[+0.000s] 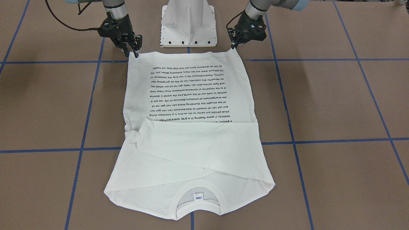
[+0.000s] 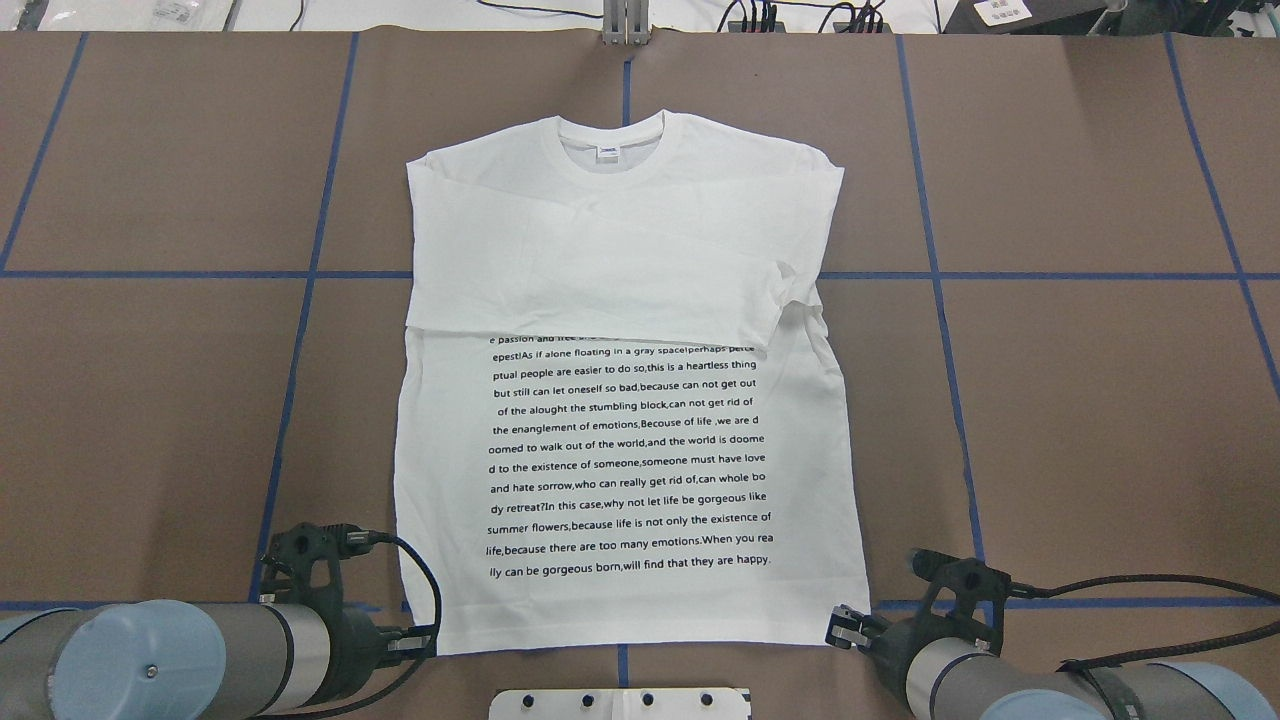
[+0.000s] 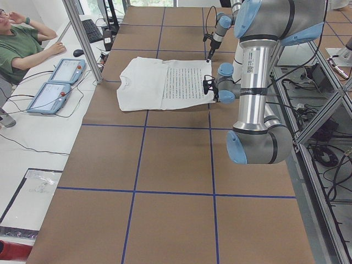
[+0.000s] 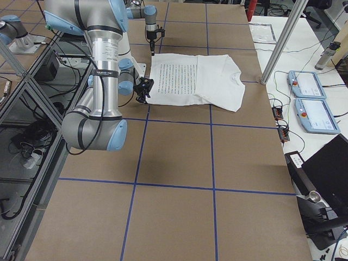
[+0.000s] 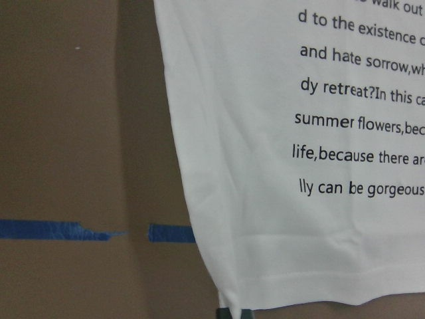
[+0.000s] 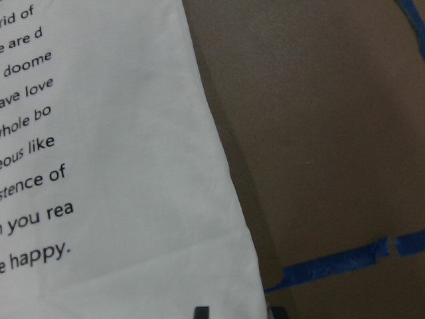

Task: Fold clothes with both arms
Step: 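Adjust grips on the hem corners with both grippers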

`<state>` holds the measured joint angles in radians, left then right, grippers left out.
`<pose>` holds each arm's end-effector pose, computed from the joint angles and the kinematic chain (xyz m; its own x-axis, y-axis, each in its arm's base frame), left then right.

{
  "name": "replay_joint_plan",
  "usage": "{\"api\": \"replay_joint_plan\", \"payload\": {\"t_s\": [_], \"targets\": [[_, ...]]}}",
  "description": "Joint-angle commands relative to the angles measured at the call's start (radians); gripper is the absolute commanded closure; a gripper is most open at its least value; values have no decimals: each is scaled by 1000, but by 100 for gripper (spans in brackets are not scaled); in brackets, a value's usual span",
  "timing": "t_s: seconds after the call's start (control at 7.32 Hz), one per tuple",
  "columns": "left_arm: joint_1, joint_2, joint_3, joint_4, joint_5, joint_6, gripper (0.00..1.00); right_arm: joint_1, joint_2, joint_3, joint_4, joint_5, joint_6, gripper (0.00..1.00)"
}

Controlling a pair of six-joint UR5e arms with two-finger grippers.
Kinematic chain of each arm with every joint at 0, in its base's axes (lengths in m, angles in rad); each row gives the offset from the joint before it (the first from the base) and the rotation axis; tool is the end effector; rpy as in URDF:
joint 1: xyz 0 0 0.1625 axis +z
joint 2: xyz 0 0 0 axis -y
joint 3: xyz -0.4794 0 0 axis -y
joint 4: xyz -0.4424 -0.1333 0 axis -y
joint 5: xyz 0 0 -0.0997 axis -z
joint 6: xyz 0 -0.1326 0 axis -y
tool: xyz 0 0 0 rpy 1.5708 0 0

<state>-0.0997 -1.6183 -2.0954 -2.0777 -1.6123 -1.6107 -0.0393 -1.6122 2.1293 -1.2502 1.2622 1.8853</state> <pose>0.5431 -0.1828 0.3765 0.4670 -0.0868 -0.8800 0.0818 0.9951 -0.0547 -0.5317 -0.1528 0.4332 0.5777 0.2722 0.7695 -0.3857 0.9219 -0.0366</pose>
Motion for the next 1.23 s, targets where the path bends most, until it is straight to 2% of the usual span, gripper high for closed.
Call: {"api": "replay_joint_plan", "payload": {"t_s": [0.0,0.27,0.41,0.55,0.82,0.96,1.09], "targets": [[0,0,-3,-1,0,0,100,-1,0,1,0,2,0,100],[-3,11,-41,2,-3,0,100,7,-12,47,-26,20,-2,100],[-3,15,-90,48,-8,0,100,7,-6,134,-176,64,-2,100],[-6,15,-166,141,-59,0,100,6,-3,232,-312,100,-2,100],[-14,15,-311,264,-100,3,100,47,0,413,-468,211,-5,100],[-31,6,-410,381,-139,9,100,88,43,498,-586,285,-5,100],[-107,-12,-481,483,-203,32,100,148,122,555,-718,374,-12,100]]}}
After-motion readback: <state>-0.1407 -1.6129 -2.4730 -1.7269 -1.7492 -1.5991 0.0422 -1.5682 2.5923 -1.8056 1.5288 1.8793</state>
